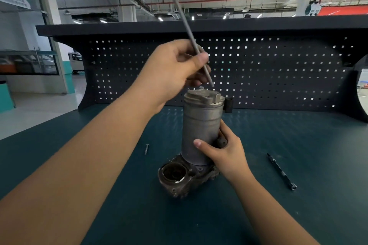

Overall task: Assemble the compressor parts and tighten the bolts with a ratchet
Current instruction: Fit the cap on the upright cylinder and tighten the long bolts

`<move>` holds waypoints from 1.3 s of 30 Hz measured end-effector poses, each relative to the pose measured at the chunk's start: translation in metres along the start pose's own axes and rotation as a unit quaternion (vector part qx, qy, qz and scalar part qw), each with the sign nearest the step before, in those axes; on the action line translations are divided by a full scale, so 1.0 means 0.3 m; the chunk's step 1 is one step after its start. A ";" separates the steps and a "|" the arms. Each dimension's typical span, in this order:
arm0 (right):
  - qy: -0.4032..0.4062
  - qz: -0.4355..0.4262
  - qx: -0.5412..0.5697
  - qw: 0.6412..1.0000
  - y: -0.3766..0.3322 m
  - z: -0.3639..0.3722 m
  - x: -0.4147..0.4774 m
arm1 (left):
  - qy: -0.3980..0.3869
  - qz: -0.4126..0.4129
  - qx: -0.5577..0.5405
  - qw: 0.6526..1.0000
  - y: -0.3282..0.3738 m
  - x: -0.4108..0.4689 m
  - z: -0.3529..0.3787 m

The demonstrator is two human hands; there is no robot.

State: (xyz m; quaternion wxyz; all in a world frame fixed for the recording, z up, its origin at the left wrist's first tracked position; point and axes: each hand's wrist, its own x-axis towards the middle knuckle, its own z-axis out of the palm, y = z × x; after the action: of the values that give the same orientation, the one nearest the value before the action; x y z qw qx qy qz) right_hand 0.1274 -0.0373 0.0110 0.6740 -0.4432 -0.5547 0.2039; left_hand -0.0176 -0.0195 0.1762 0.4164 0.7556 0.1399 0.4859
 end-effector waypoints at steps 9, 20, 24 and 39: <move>0.005 0.001 -0.003 1.000 0.004 -0.003 0.010 | -0.029 0.013 0.245 0.969 -0.043 0.011 0.018; 0.001 0.005 -0.001 1.000 0.015 -0.007 0.021 | 0.041 0.022 0.158 0.986 -0.044 0.030 0.034; 0.000 0.002 0.004 1.000 0.017 -0.011 0.020 | 0.047 0.032 0.175 0.983 -0.045 0.034 0.035; -0.042 0.012 0.058 0.997 0.002 -0.040 0.024 | 0.052 -0.008 0.124 0.991 -0.056 0.057 0.036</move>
State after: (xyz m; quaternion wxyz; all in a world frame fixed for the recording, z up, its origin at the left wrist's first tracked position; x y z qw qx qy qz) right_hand 0.1408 -0.0359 0.0147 0.6723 -0.4011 -0.5643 0.2621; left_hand 0.0032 -0.0039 0.1720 0.3160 0.7740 0.2265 0.4998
